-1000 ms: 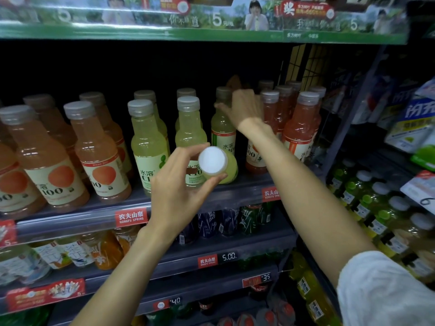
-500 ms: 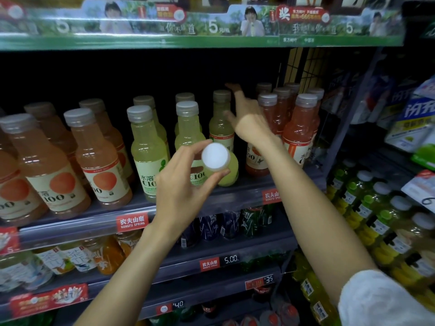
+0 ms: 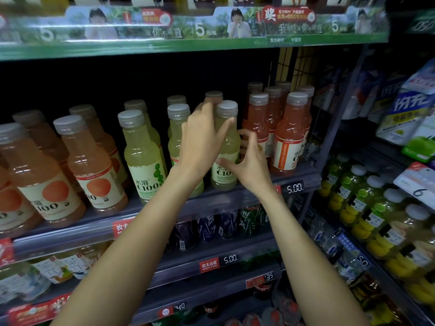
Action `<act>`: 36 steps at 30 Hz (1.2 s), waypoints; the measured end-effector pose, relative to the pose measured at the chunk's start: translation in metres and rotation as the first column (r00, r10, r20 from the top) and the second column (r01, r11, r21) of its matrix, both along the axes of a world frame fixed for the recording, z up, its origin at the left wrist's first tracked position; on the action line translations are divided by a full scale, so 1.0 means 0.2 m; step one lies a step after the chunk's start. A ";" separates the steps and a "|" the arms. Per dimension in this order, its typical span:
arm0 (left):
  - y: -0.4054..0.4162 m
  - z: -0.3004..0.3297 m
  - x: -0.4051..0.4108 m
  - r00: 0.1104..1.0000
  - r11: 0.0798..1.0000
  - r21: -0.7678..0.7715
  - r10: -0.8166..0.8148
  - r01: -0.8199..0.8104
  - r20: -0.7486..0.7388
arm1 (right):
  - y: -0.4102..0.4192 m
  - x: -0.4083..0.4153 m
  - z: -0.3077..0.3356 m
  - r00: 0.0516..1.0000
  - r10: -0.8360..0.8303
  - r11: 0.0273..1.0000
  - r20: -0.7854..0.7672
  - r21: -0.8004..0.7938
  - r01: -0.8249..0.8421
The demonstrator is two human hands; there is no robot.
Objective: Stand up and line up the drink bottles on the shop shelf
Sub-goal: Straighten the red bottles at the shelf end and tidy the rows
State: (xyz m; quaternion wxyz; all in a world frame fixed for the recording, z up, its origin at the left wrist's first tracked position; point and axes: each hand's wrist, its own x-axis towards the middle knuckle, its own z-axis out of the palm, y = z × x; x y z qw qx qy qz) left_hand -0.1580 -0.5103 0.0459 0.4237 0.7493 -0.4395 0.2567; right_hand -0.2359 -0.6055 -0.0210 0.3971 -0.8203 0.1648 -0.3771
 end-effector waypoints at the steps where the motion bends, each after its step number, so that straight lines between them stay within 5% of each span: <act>1: 0.00 -0.01 0.01 1.000 1.000 0.019 -0.005 0.004 0.006 | 0.00 0.01 0.01 1.000 -0.013 1.000 -0.006 -0.015 0.013; 18: 0.09 -0.10 0.01 0.990 0.989 0.087 -0.115 0.122 -0.077 | -0.06 -0.01 -0.01 0.991 0.102 0.993 -0.088 0.066 -0.096; 22: 0.14 -0.11 -0.05 0.999 0.997 -0.073 0.006 -0.003 0.035 | -0.06 -0.16 0.01 0.997 -0.064 0.997 -0.041 -0.053 0.062; 25: 0.12 -0.12 -0.12 0.977 0.961 -0.193 -0.175 0.196 0.121 | -0.07 -0.31 0.03 0.975 -0.217 0.951 0.049 -0.215 0.222; 28: 0.03 -0.14 -0.18 0.905 0.904 -0.130 -0.380 0.407 0.192 | -0.12 -0.44 0.01 0.912 -0.394 0.860 0.116 -0.304 0.410; 32: -0.15 -0.16 -0.24 0.889 0.888 0.029 -0.459 0.459 0.002 | -0.27 -0.47 0.00 0.881 -0.467 0.864 0.077 -0.171 0.474; 36: -0.31 -0.21 -0.26 0.904 0.918 0.042 -0.378 0.394 -0.199 | -0.43 -0.37 -0.02 0.950 -0.311 0.940 -0.031 0.135 0.312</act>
